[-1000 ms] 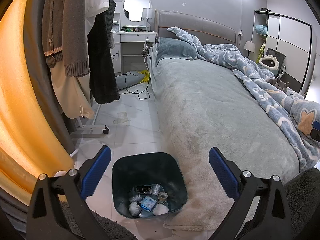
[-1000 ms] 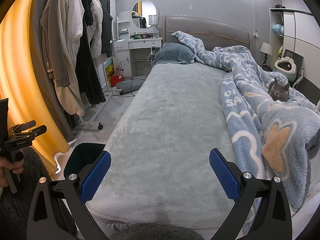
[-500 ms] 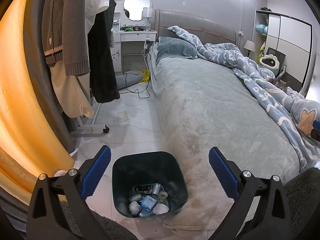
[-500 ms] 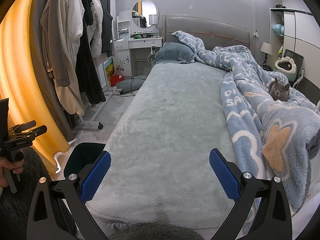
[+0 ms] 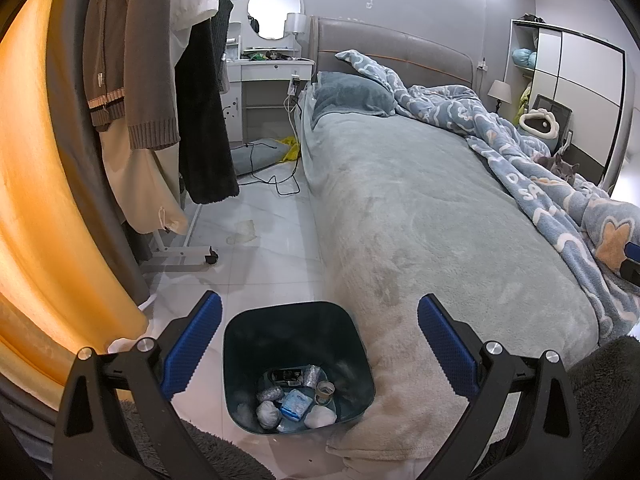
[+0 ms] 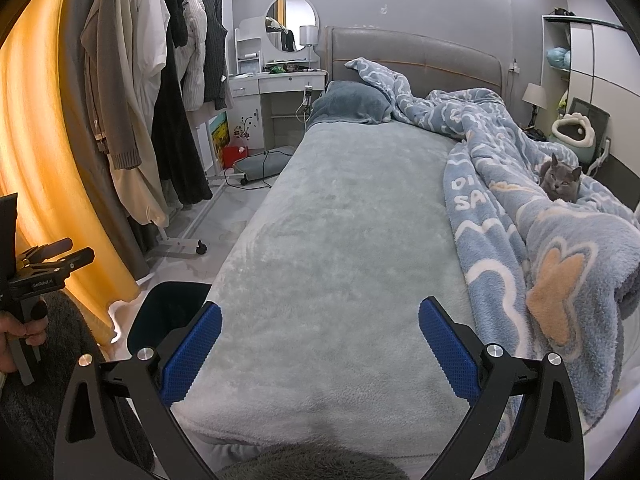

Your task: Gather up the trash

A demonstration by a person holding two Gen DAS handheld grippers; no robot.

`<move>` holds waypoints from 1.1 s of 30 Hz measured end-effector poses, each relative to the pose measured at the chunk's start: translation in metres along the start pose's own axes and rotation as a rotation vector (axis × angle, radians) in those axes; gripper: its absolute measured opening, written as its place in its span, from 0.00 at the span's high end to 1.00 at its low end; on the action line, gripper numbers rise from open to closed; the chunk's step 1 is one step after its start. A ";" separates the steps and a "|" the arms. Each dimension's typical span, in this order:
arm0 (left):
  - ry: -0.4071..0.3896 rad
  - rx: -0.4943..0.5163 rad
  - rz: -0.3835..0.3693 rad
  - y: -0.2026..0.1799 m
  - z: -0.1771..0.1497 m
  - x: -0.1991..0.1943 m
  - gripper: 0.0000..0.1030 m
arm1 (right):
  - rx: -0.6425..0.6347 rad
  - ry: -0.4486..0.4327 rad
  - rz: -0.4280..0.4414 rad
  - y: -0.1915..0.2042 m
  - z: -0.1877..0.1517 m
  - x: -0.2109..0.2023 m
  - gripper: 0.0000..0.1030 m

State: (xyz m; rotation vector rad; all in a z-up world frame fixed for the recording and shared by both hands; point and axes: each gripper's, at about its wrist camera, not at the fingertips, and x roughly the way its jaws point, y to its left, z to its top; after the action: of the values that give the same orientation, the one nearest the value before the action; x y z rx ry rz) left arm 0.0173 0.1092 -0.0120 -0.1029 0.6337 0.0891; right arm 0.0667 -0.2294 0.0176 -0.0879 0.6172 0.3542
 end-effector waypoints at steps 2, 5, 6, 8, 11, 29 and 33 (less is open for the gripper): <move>0.003 -0.003 0.004 0.001 -0.001 0.000 0.03 | -0.001 0.001 0.001 0.000 0.000 0.000 0.03; 0.014 -0.009 0.003 0.003 -0.005 0.002 0.03 | -0.002 0.001 0.000 0.000 0.000 0.000 0.03; 0.016 -0.009 0.003 0.004 -0.006 0.003 0.03 | -0.002 0.001 0.000 0.000 -0.001 0.000 0.03; 0.016 -0.007 0.003 0.004 -0.008 0.002 0.03 | -0.001 0.000 0.000 0.000 0.000 0.000 0.03; 0.010 -0.007 0.003 0.003 -0.006 0.003 0.03 | -0.002 0.000 0.000 0.000 0.001 0.000 0.03; 0.016 -0.003 -0.006 0.002 -0.005 0.001 0.03 | -0.002 0.001 0.000 -0.001 0.001 0.000 0.03; 0.029 -0.010 0.000 0.003 -0.004 0.001 0.03 | -0.004 0.001 0.001 -0.001 0.002 0.000 0.03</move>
State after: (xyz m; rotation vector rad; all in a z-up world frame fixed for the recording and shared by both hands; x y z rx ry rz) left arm 0.0156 0.1120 -0.0156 -0.1139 0.6623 0.0914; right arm 0.0680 -0.2303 0.0191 -0.0913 0.6181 0.3559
